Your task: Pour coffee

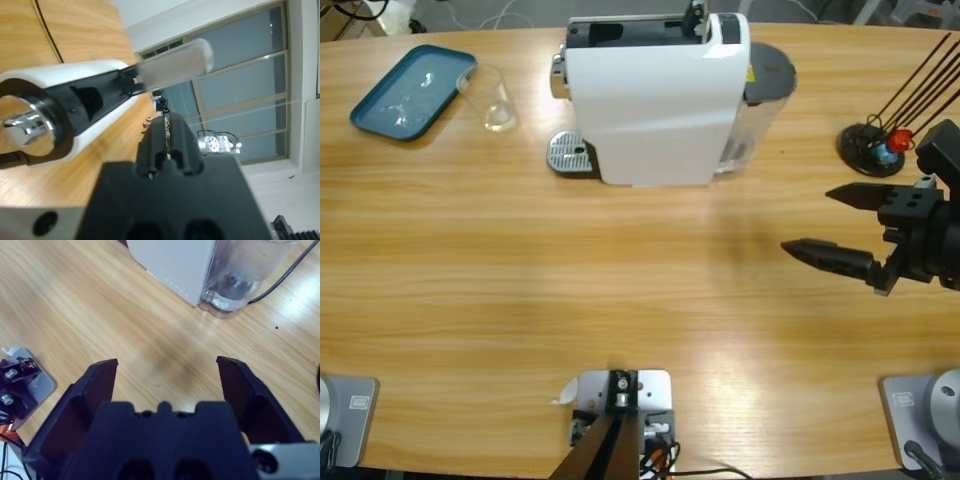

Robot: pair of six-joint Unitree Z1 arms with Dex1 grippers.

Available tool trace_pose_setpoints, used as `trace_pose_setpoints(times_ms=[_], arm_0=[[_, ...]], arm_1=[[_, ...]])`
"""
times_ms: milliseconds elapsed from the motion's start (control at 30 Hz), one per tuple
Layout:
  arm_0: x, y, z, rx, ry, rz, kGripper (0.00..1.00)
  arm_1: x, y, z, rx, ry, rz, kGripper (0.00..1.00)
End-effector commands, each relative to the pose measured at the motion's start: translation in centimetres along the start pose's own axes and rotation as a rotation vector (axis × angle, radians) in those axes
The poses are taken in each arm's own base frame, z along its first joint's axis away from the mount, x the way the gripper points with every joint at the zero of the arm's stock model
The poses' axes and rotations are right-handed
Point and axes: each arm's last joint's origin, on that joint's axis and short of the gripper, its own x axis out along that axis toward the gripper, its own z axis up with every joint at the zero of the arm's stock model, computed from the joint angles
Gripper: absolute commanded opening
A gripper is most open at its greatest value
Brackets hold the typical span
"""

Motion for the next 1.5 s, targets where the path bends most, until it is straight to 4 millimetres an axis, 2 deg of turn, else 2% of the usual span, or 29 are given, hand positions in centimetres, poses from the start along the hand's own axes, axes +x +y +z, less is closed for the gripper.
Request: trace_pose_setpoints(times_ms=[33,100,167,233,300,333,400,433,500,533,600,700,800,867,933,967,1133,1200,1333,1367,1500], arm_0=[[-1.0,-1.6,-1.9,0.102,-0.062,0.098,0.0],[-2.1,-3.0,-3.3,0.205,-0.125,0.234,0.0],[-3.0,-5.2,-4.9,0.354,-0.142,0.465,0.0],[-3.3,-6.3,-6.3,0.492,-0.115,0.683,0.01],[-3.8,-6.4,-7.9,0.606,-0.105,0.851,0.48],[-4.1,-6.2,-8.7,0.656,-0.1,0.904,0.597],[-4.9,-5.8,-10.1,0.707,-0.074,0.934,0.703],[-5.3,-5.7,-10.8,0.725,-0.061,0.934,0.805],[-6.3,-5.2,-12.0,0.751,-0.038,0.937,0.957],[-6.7,-4.9,-12.6,0.76,-0.027,0.941,0.988],[-7.6,-4.6,-13.6,0.78,-0.013,0.942,0.988],[-8.6,-4.1,-14.9,0.794,-0.017,0.94,0.99],[-8.6,-3.9,-15.0,0.797,-0.025,0.937,0.987],[-8.2,-3.5,-14.8,0.791,-0.013,0.945,0.98],[-8.0,-3.1,-14.7,0.784,0.0,0.951,0.977],[-7.8,-2.9,-14.6,0.781,0.005,0.955,0.976],[-7.6,-2.6,-14.5,0.776,0.015,0.963,0.968],[-7.6,-2.5,-14.5,0.774,0.019,0.965,0.968],[-7.5,-2.3,-14.5,0.773,0.018,0.97,0.968],[-7.2,-1.9,-14.4,0.769,0.026,0.974,0.968],[-7.0,-1.7,-14.2,0.766,0.031,0.977,0.968]], arm_1=[[0.0,0.0,-0.6,0.005,0.005,-0.009,0.858],[-0.2,0.0,-0.6,0.005,-0.003,-0.012,0.851],[-0.7,-0.2,-0.7,0.005,-0.017,-0.035,0.845],[-1.2,-0.6,-0.9,0.032,-0.041,-0.116,0.775],[-1.6,-1.0,-0.9,0.092,-0.085,-0.19,0.675],[-1.5,-1.1,-0.8,0.11,-0.092,-0.207,0.628],[-0.5,-1.1,-0.5,0.117,-0.006,-0.229,0.63],[0.1,-1.0,0.4,0.127,0.072,-0.253,0.674],[1.4,-1.9,2.1,0.168,0.155,-0.339,0.877],[2.0,-3.1,2.5,0.227,0.198,-0.391,0.936],[2.4,-5.3,2.6,0.359,0.225,-0.459,1.0],[1.4,-8.2,2.2,0.541,0.194,-0.501,0.967],[-0.6,-10.2,1.6,0.676,0.093,-0.548,0.991],[-1.0,-11.1,0.9,0.736,0.057,-0.551,0.98],[-0.6,-11.7,0.7,0.762,0.06,-0.548,0.89],[-0.4,-12.0,0.6,0.769,0.057,-0.544,0.881],[0.9,-12.8,-0.2,0.779,0.06,-0.569,0.881],[1.4,-13.3,-0.4,0.779,0.069,-0.593,0.849],[2.9,-14.3,-0.7,0.792,0.114,-0.607,0.844],[3.8,-14.8,-0.8,0.794,0.128,-0.607,0.844],[4.4,-15.3,-0.8,0.8,0.136,-0.61,0.844]])
